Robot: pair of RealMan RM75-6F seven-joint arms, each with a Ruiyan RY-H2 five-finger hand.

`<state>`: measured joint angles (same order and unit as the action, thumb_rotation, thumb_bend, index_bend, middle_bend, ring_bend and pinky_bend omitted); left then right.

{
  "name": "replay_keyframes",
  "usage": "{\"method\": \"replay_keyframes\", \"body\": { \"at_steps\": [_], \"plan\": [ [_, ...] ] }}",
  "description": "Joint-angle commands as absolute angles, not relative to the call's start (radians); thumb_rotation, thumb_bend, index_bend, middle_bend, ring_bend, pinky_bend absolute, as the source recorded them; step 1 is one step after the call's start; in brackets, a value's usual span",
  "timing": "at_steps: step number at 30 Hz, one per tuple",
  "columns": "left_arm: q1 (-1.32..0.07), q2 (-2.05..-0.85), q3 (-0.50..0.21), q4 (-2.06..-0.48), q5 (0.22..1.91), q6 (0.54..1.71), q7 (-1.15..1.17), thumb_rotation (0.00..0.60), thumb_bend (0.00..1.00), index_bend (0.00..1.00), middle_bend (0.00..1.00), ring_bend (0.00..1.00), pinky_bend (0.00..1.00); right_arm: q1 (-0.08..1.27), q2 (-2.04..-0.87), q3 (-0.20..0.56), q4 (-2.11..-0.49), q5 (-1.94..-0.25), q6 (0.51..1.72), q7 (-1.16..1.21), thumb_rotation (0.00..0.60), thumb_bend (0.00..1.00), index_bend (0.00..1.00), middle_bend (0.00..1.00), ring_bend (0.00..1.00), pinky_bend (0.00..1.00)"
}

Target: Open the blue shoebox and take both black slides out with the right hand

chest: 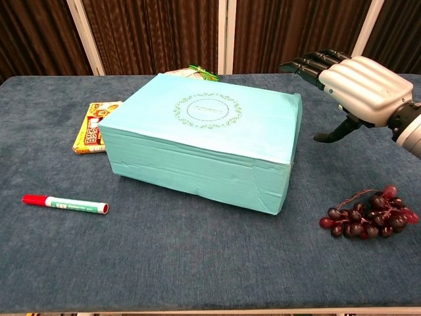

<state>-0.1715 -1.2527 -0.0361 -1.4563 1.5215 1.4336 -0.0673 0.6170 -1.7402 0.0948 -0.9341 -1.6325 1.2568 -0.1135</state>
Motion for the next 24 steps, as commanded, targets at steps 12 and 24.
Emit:
{"method": "replay_keyframes", "body": {
  "at_steps": [12, 24],
  "plan": [
    [-0.175, -1.262, -0.035, -1.432, 1.514, 1.42, -0.076, 0.6, 0.11, 0.15, 0.14, 0.06, 0.34, 0.648, -1.807, 0.084, -0.843, -1.64, 1.271, -0.046, 0.6, 0.04, 0.0, 0.1, 0.0, 0.0],
    [-0.177, -1.264, -0.033, -1.433, 1.521, 1.424, -0.082, 0.6, 0.11, 0.15, 0.14, 0.06, 0.34, 0.66, -1.852, 0.068, -0.789, -1.659, 1.306, 0.012, 0.6, 0.07, 0.0, 0.12, 0.0, 0.0]
  ]
}}
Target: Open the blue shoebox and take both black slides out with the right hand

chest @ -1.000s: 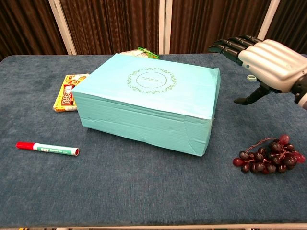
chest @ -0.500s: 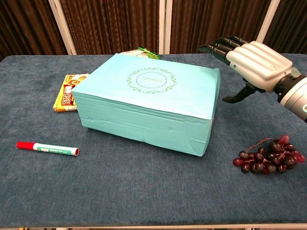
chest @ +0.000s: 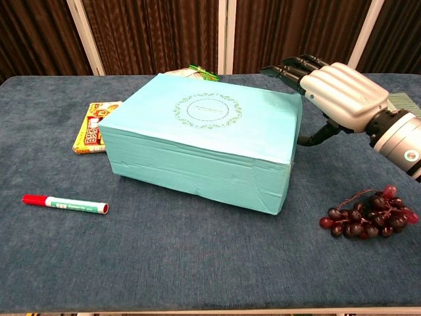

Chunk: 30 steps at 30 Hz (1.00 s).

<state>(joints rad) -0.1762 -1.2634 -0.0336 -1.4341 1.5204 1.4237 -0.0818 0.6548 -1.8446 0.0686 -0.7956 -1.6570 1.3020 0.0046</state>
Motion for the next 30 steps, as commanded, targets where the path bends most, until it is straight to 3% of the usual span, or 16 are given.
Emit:
{"method": "replay_keyframes", "body": {
  "at_steps": [1, 6, 13, 22, 30],
  "plan": [
    [-0.177, -1.265, -0.032, -1.433, 1.522, 1.423, -0.082, 0.6, 0.11, 0.15, 0.14, 0.06, 0.34, 0.662, -1.856, 0.068, -0.785, -1.66, 1.307, 0.016, 0.6, 0.07, 0.0, 0.13, 0.0, 0.0],
    [-0.178, -1.266, -0.029, -1.429, 1.523, 1.417, -0.094, 0.6, 0.11, 0.15, 0.14, 0.06, 0.34, 0.663, -1.866, 0.063, -0.77, -1.663, 1.32, 0.052, 0.6, 0.1, 0.02, 0.18, 0.0, 0.0],
    [-0.179, -1.27, -0.024, -1.425, 1.53, 1.416, -0.098, 0.6, 0.11, 0.15, 0.14, 0.06, 0.34, 0.657, -1.876, 0.064, -0.742, -1.661, 1.353, 0.112, 0.6, 0.13, 0.17, 0.35, 0.11, 0.01],
    [-0.181, -1.266, -0.024, -1.432, 1.532, 1.417, -0.096, 0.6, 0.11, 0.15, 0.14, 0.06, 0.34, 0.646, -1.884, 0.079, -0.728, -1.637, 1.376, 0.206, 0.6, 0.15, 0.36, 0.47, 0.24, 0.14],
    [-0.186, -1.265, -0.024, -1.44, 1.533, 1.412, -0.087, 0.6, 0.11, 0.15, 0.14, 0.06, 0.34, 0.634, -1.847, 0.121, -0.826, -1.55, 1.301, 0.368, 0.6, 0.16, 0.44, 0.52, 0.3, 0.24]
  ]
}}
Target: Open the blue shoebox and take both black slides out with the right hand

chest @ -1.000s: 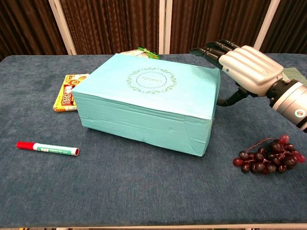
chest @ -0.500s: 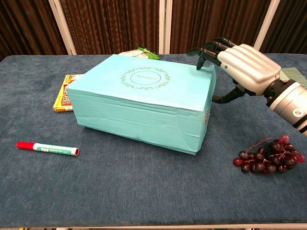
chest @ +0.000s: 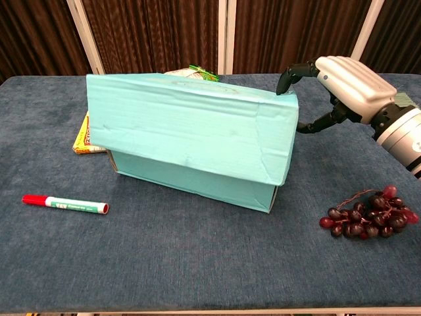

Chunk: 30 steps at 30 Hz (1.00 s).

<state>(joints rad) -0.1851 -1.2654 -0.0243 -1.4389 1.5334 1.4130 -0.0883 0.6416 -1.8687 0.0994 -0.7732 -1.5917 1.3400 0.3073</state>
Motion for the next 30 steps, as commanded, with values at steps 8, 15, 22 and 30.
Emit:
{"method": "replay_keyframes", "body": {
  "at_steps": [8, 15, 22, 30],
  "plan": [
    [-0.19, -1.261, -0.024, -1.448, 1.536, 1.409, -0.081, 0.6, 0.11, 0.15, 0.14, 0.06, 0.34, 0.626, -1.777, 0.202, -0.992, -1.421, 1.181, 0.549, 0.6, 0.16, 0.5, 0.56, 0.35, 0.3],
    [-0.197, -1.26, -0.026, -1.455, 1.535, 1.401, -0.076, 0.6, 0.11, 0.15, 0.14, 0.06, 0.34, 0.654, -1.675, 0.291, -1.146, -1.283, 0.988, 0.681, 0.6, 0.16, 0.52, 0.58, 0.36, 0.32],
    [-0.202, -1.263, -0.024, -1.452, 1.534, 1.392, -0.075, 0.6, 0.11, 0.15, 0.14, 0.06, 0.34, 0.688, -1.576, 0.389, -1.27, -1.094, 0.751, 0.782, 0.6, 0.17, 0.55, 0.6, 0.39, 0.35],
    [-0.203, -1.266, -0.021, -1.445, 1.53, 1.386, -0.08, 0.6, 0.11, 0.15, 0.14, 0.06, 0.34, 0.714, -1.51, 0.503, -1.276, -0.869, 0.46, 0.954, 0.6, 0.2, 0.56, 0.61, 0.39, 0.38]
  ]
}}
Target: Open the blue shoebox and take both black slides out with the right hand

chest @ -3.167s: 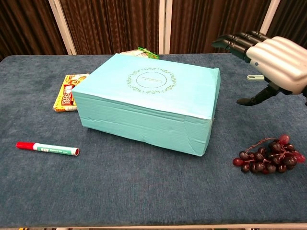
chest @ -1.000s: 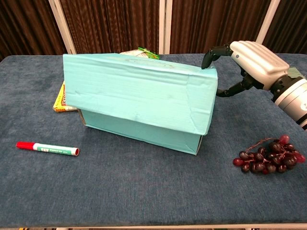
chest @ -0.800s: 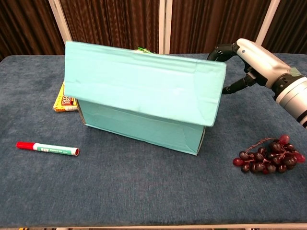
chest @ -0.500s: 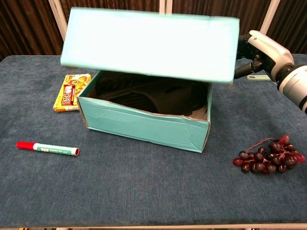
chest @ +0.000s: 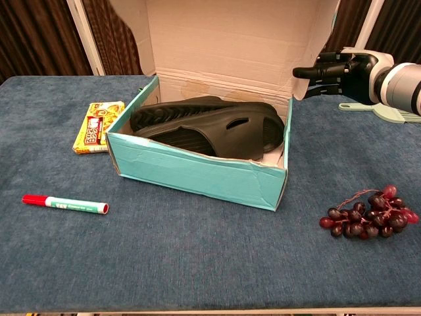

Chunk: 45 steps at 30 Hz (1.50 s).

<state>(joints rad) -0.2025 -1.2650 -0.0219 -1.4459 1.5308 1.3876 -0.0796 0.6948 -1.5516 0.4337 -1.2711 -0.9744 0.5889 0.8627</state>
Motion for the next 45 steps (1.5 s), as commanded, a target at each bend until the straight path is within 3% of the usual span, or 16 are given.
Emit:
{"method": "replay_keyframes", "body": {
  "at_steps": [1, 6, 10, 12, 15, 17, 21, 23, 29, 31, 36, 40, 45],
  "plan": [
    [-0.203, -1.266, -0.021, -1.444, 1.53, 1.385, -0.081, 0.6, 0.11, 0.15, 0.14, 0.06, 0.34, 0.719, -1.507, 0.512, -1.267, -0.855, 0.438, 0.962, 0.6, 0.2, 0.56, 0.61, 0.39, 0.38],
    [-0.203, -1.27, -0.02, -1.438, 1.527, 1.383, -0.085, 0.6, 0.11, 0.15, 0.14, 0.06, 0.34, 0.729, -1.496, 0.556, -1.245, -0.789, 0.34, 0.996, 0.6, 0.13, 0.54, 0.61, 0.38, 0.39],
    [-0.203, -1.273, -0.017, -1.432, 1.526, 1.38, -0.089, 0.6, 0.11, 0.15, 0.14, 0.06, 0.34, 0.701, -1.483, 0.612, -1.269, -0.761, 0.265, 1.045, 0.6, 0.09, 0.37, 0.57, 0.3, 0.39],
    [-0.203, -1.274, -0.016, -1.429, 1.527, 1.38, -0.091, 0.6, 0.11, 0.15, 0.14, 0.06, 0.34, 0.682, -1.478, 0.647, -1.274, -0.755, 0.231, 1.063, 0.6, 0.08, 0.24, 0.51, 0.23, 0.35],
    [-0.202, -1.274, -0.017, -1.429, 1.529, 1.385, -0.093, 0.6, 0.11, 0.15, 0.14, 0.06, 0.34, 0.646, -1.481, 0.685, -1.29, -0.787, 0.251, 1.05, 0.6, 0.04, 0.03, 0.32, 0.07, 0.18],
    [-0.201, -1.274, -0.017, -1.429, 1.529, 1.387, -0.093, 0.6, 0.11, 0.15, 0.14, 0.06, 0.34, 0.616, -1.477, 0.7, -1.311, -0.821, 0.276, 1.033, 0.6, 0.01, 0.0, 0.16, 0.0, 0.03],
    [-0.2, -1.272, -0.017, -1.428, 1.529, 1.388, -0.094, 0.6, 0.11, 0.15, 0.14, 0.06, 0.34, 0.574, -1.452, 0.684, -1.339, -0.865, 0.341, 0.977, 0.6, 0.0, 0.0, 0.03, 0.0, 0.0],
    [-0.2, -1.274, -0.016, -1.428, 1.529, 1.388, -0.095, 0.6, 0.11, 0.15, 0.14, 0.06, 0.34, 0.557, -1.441, 0.657, -1.352, -0.887, 0.436, 0.913, 0.6, 0.0, 0.0, 0.01, 0.0, 0.0],
    [-0.201, -1.275, -0.015, -1.432, 1.533, 1.391, -0.091, 0.6, 0.11, 0.15, 0.14, 0.06, 0.34, 0.492, -1.483, 0.609, -1.423, -0.981, 0.898, 0.685, 0.6, 0.01, 0.0, 0.0, 0.0, 0.0],
    [-0.202, -1.276, -0.016, -1.434, 1.534, 1.39, -0.089, 0.6, 0.11, 0.15, 0.14, 0.06, 0.34, 0.482, -1.491, 0.593, -1.436, -1.04, 0.989, 0.643, 0.6, 0.02, 0.0, 0.0, 0.0, 0.0],
    [-0.202, -1.277, -0.015, -1.438, 1.537, 1.392, -0.085, 0.6, 0.11, 0.15, 0.14, 0.06, 0.34, 0.503, -1.478, 0.537, -1.47, -1.157, 1.032, 0.575, 0.6, 0.07, 0.0, 0.03, 0.0, 0.0],
    [-0.201, -1.275, -0.014, -1.44, 1.538, 1.395, -0.083, 0.6, 0.11, 0.15, 0.14, 0.06, 0.34, 0.539, -1.48, 0.496, -1.515, -1.202, 1.008, 0.543, 0.6, 0.1, 0.0, 0.11, 0.0, 0.0],
    [-0.2, -1.274, -0.017, -1.435, 1.531, 1.394, -0.085, 0.6, 0.11, 0.15, 0.14, 0.06, 0.34, 0.586, -1.504, 0.413, -1.532, -1.302, 1.021, 0.397, 0.6, 0.14, 0.03, 0.22, 0.03, 0.11]
  ]
}}
